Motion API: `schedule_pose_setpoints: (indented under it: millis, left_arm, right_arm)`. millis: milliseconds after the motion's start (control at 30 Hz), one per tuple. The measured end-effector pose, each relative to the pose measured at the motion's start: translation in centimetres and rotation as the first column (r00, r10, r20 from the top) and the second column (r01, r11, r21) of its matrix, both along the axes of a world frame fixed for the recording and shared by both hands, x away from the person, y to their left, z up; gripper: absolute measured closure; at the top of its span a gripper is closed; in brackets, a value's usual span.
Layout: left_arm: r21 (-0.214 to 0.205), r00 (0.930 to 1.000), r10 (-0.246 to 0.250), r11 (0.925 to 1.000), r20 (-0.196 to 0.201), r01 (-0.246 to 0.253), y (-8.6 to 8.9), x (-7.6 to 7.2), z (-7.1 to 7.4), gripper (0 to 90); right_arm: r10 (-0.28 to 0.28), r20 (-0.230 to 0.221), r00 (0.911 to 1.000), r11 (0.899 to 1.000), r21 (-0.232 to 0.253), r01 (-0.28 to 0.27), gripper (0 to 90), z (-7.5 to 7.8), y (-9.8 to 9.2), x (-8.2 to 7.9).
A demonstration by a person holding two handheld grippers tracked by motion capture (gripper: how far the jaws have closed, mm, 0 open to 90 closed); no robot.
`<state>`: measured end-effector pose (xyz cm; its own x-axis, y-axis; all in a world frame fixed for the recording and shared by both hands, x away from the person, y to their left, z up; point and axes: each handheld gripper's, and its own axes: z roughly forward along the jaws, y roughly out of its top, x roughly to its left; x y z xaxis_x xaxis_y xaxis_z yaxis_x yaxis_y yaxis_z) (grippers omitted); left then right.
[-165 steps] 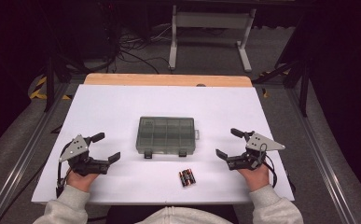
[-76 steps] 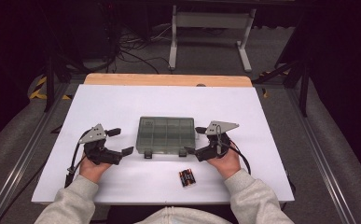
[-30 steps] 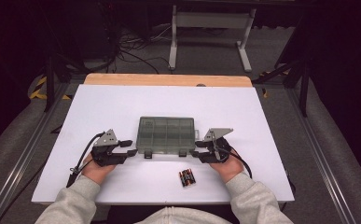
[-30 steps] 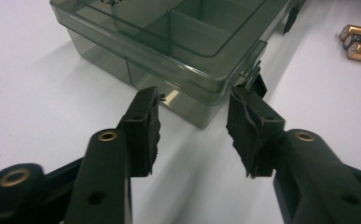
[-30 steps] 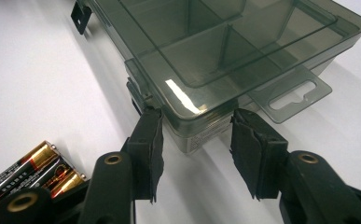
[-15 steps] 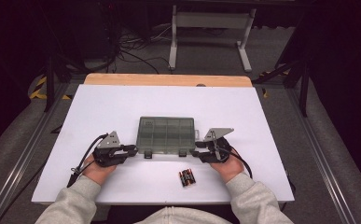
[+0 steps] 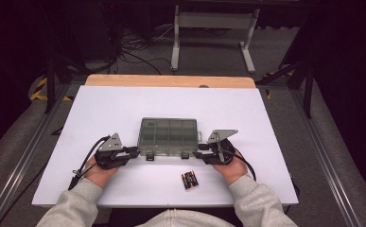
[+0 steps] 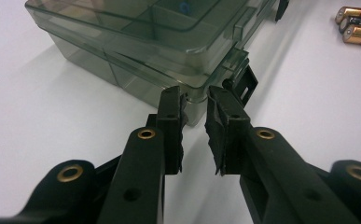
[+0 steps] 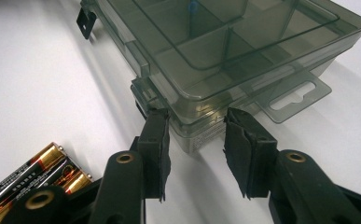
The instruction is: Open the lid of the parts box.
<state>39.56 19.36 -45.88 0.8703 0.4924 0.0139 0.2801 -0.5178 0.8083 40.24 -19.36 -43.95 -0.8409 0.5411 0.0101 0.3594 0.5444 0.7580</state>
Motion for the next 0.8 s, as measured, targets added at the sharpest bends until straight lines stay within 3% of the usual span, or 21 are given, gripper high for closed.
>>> schedule_pose_setpoints:
  millis: [200,367,500,700,800]
  left_arm:
    - [-0.028,1.0000,-0.008,0.9996,-0.004,0.008,0.2,-0.1,0.3,77.0]
    - [-0.067,1.0000,-0.008,0.9977,-0.003,0.008,0.6,-0.1,0.7,81.3]
    - [-0.107,0.9999,-0.010,0.9942,-0.012,0.008,0.8,-0.1,0.9,83.8]
    - [-0.169,0.9997,-0.011,0.9854,0.021,0.014,1.0,-0.3,1.2,86.1]
    - [-0.195,0.9994,-0.009,0.9808,0.034,0.015,1.1,-0.3,1.4,86.4]
  right_arm:
    - [0.002,0.005,1.0000,1.000,0.001,-0.002,62.7,0.2,-0.1,-0.1]
    - [0.008,0.020,0.9998,0.999,0.045,-0.009,70.9,0.8,-0.3,-0.3]
    - [0.009,0.028,0.9996,0.998,0.057,-0.011,75.3,1.0,-0.4,-0.4]
    - [0.011,0.045,0.9989,0.996,0.087,-0.015,84.6,1.4,-0.6,-0.5]
    - [0.005,0.067,0.9978,0.992,0.129,-0.014,87.8,1.8,-0.8,-0.6]
